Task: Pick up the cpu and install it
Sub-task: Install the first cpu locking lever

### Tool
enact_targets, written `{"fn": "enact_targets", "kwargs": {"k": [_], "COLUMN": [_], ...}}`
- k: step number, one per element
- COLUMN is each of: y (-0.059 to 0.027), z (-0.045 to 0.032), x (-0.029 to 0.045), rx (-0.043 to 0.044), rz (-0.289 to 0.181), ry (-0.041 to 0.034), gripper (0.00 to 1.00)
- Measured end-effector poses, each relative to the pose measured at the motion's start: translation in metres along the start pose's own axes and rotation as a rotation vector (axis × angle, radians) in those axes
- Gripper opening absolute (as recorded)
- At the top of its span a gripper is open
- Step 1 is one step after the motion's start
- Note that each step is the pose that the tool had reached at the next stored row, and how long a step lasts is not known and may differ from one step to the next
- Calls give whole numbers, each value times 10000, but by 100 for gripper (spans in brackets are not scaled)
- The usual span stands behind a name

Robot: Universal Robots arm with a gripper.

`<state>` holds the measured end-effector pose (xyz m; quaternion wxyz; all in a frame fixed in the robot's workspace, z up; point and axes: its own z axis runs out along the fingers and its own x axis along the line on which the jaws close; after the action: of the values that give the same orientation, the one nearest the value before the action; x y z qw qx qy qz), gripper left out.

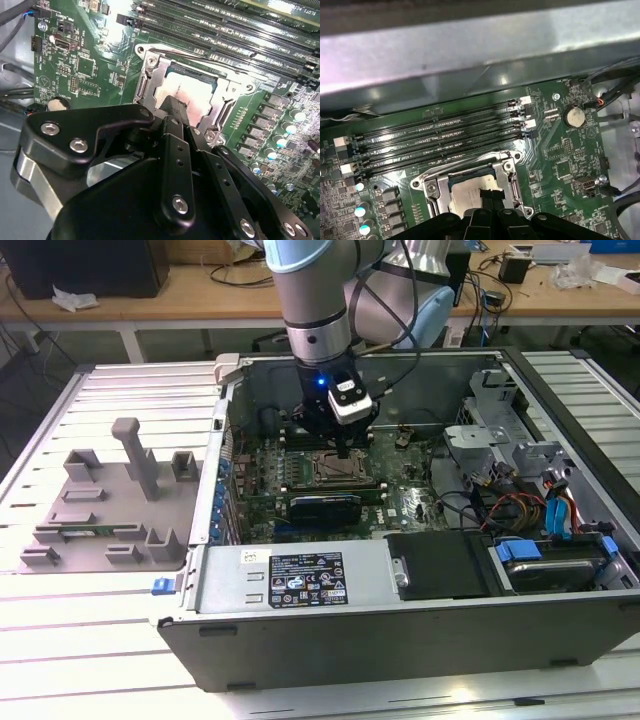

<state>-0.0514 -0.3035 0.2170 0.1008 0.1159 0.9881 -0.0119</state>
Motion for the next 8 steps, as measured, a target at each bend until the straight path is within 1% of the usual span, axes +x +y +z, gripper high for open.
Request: {"fn": "enact_targets", "kwargs": {"k": [1,2,3,5,6,7,8], "y": [0,2,3,6,8,8,8], "z": [1,3,4,8,10,10,10], "x": [0,-2,-7,-22,-28,-30,-30], "rx": [0,19,60,152,193,218,247], "rz": [0,-6,-15,-32,-40,-47,-52], "ry": [4,91,271,663,839,939,1063], "gripper": [11,11,11,11,11,11,11]}}
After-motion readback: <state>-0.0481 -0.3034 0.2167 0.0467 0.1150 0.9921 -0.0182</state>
